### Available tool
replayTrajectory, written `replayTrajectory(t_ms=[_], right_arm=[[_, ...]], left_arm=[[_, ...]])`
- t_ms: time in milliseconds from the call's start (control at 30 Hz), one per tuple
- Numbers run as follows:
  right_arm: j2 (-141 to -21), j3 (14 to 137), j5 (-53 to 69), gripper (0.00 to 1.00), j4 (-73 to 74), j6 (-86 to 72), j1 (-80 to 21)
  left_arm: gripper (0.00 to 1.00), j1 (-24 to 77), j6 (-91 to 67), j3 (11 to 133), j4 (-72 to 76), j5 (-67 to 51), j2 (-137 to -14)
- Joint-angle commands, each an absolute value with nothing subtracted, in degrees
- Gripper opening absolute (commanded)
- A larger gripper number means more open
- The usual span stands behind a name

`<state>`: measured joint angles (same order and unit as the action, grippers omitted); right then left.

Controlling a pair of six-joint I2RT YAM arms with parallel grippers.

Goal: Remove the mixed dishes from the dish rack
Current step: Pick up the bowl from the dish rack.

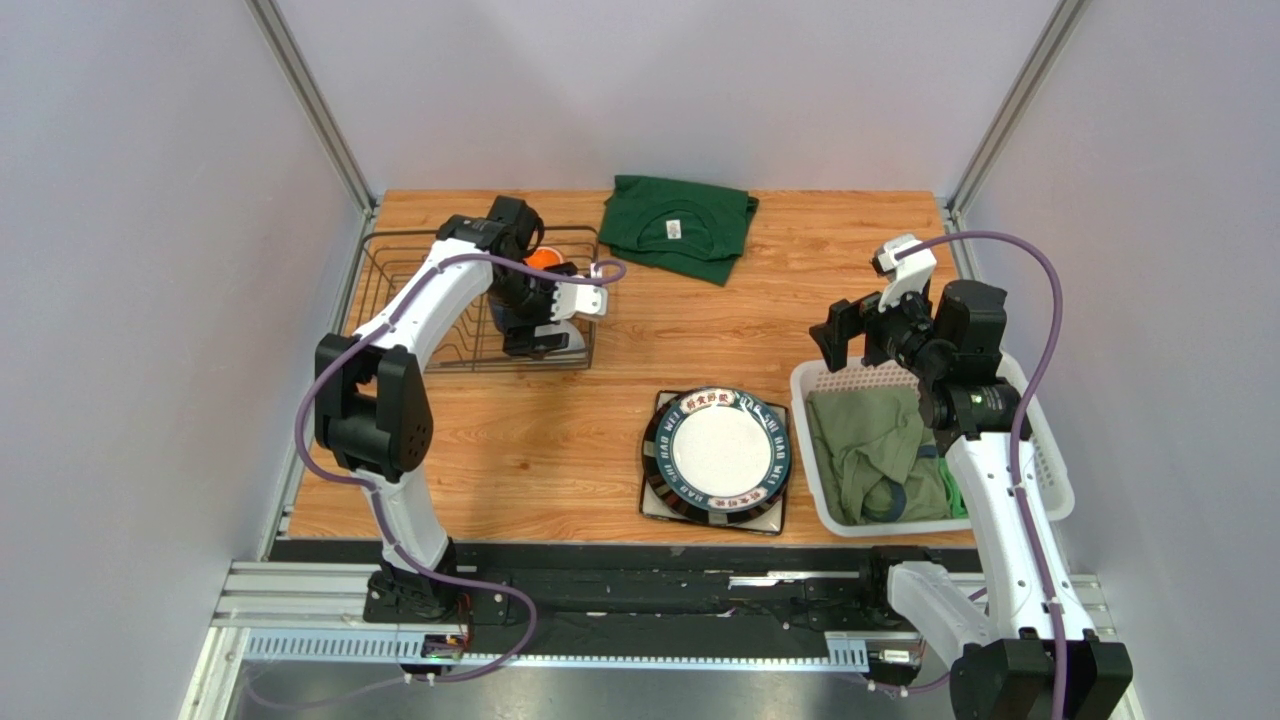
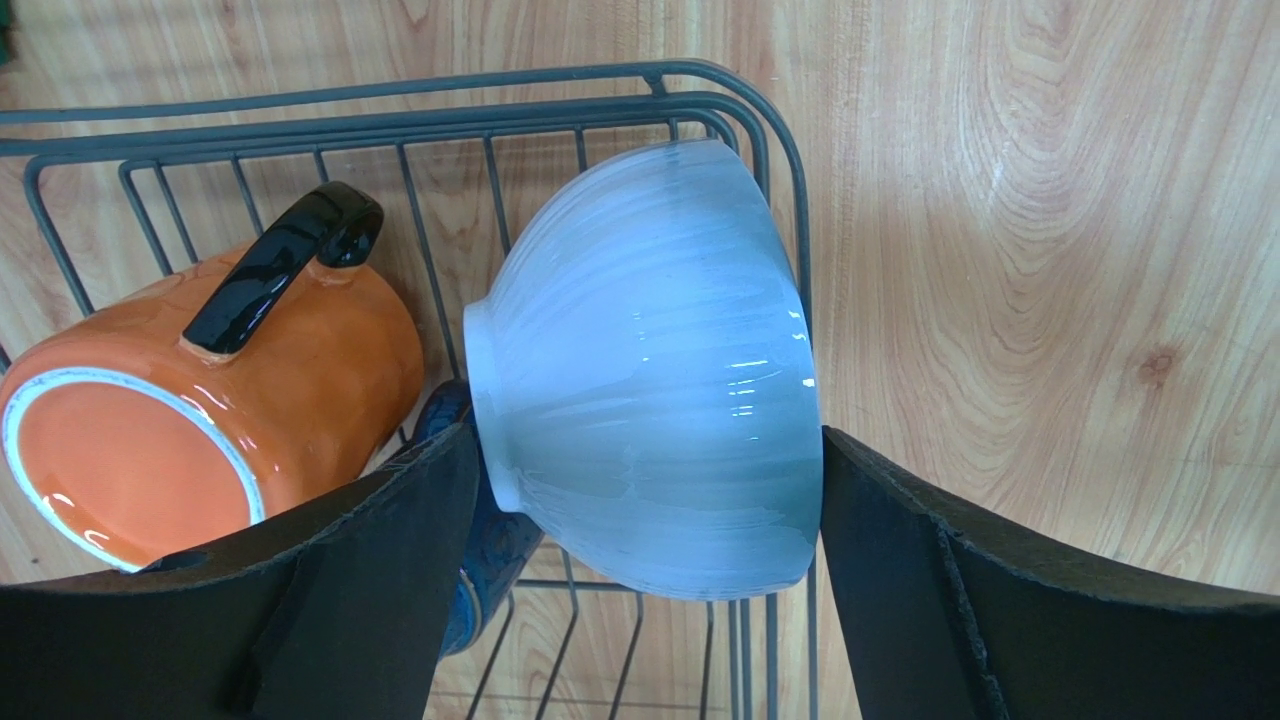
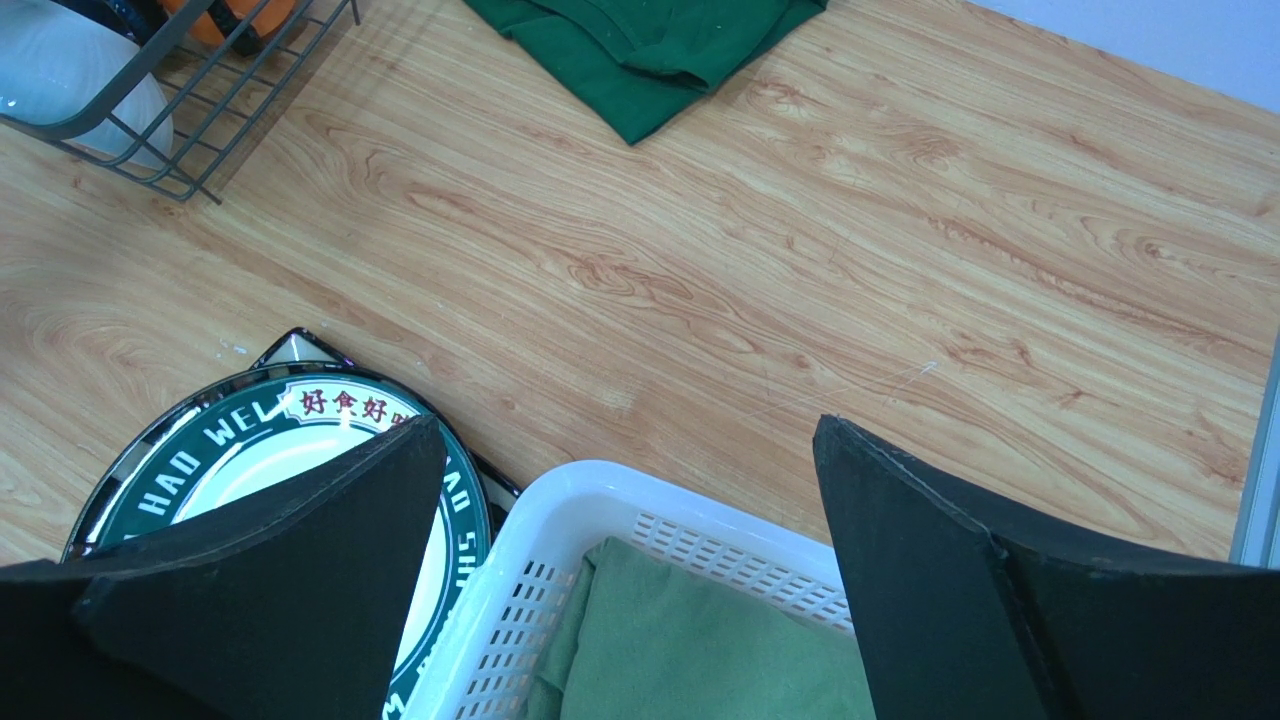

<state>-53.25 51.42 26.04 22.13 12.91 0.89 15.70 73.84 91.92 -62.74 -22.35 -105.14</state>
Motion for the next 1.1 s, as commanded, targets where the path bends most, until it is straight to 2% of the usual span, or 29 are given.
replayTrajectory(t_ms=[0,600,1067], right_arm=[[-52.7,52.3,25.9,0.99,21.2,13.4,0.9],[-52.6,52.4,25.7,0.99,21.2,13.4,0.9],[-52.6,52.3,25.6,0.99,21.2,13.4,0.9]], left_arm=[[0.88,15.2,75.3,95.3,-63.6,-22.9,-105.9],[0.61,15.2,72.7,98.4,-66.4,-22.9,-106.9],[0.63,15.2,72.0,98.6,-66.4,-22.6,-104.1]])
